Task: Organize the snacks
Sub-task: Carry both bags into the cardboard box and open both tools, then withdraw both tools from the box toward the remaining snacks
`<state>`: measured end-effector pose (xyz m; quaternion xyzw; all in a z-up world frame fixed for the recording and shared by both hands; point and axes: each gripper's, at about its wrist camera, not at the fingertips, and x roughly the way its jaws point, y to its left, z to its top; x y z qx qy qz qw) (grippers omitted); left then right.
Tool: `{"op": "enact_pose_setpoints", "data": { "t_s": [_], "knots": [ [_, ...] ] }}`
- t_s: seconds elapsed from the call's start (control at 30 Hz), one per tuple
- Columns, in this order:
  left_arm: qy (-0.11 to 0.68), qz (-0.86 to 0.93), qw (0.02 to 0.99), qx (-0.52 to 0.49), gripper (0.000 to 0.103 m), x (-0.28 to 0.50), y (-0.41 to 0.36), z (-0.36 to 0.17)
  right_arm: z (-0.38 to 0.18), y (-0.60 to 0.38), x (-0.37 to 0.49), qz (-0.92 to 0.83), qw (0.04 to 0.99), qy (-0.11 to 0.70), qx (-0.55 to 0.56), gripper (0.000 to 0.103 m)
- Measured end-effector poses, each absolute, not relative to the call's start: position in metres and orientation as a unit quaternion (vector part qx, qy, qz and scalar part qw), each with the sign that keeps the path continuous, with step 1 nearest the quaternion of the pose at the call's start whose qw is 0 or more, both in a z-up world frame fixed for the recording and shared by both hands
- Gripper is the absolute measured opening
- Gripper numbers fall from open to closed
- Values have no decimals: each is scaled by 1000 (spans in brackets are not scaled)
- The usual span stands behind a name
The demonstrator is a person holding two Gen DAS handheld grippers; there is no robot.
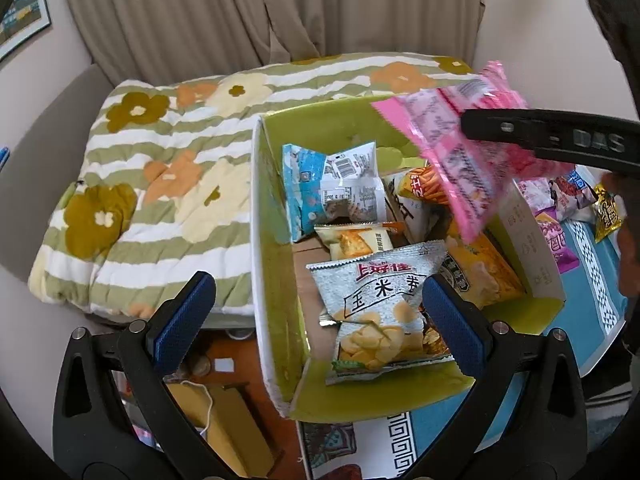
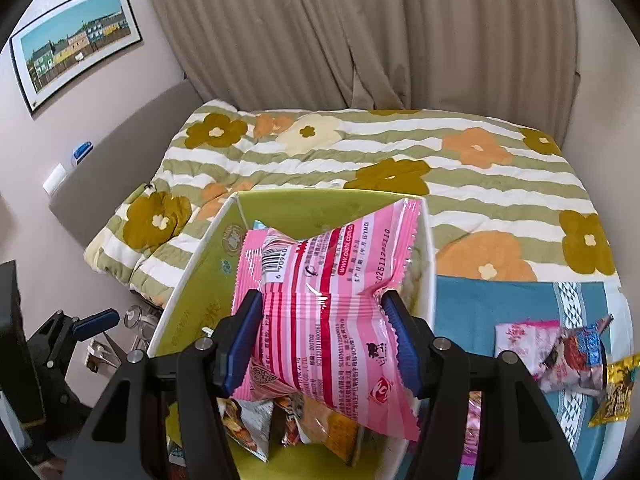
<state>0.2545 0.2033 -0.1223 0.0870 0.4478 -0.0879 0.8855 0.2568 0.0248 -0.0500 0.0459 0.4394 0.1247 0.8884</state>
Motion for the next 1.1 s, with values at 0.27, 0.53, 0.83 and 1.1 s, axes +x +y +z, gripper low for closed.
{"op": "enact_pose_setpoints", "data": {
  "t_s": [0.27,0.53,0.83,1.1],
  "knots": [
    [454,-86,884,76,102,254,211,-126,-58,41,271,111,898,423,49,103],
    [452,-90,885,71,102,248,209,-126,-54,36,247,103,911,399,24,103],
    [425,-85,898,74,102,233,197,-100,-31,23,225,98,917,386,30,103],
    [395,-60,913,81,102,201,167,-74,-1,-8,195,112,929,350,43,103]
  ]
}}
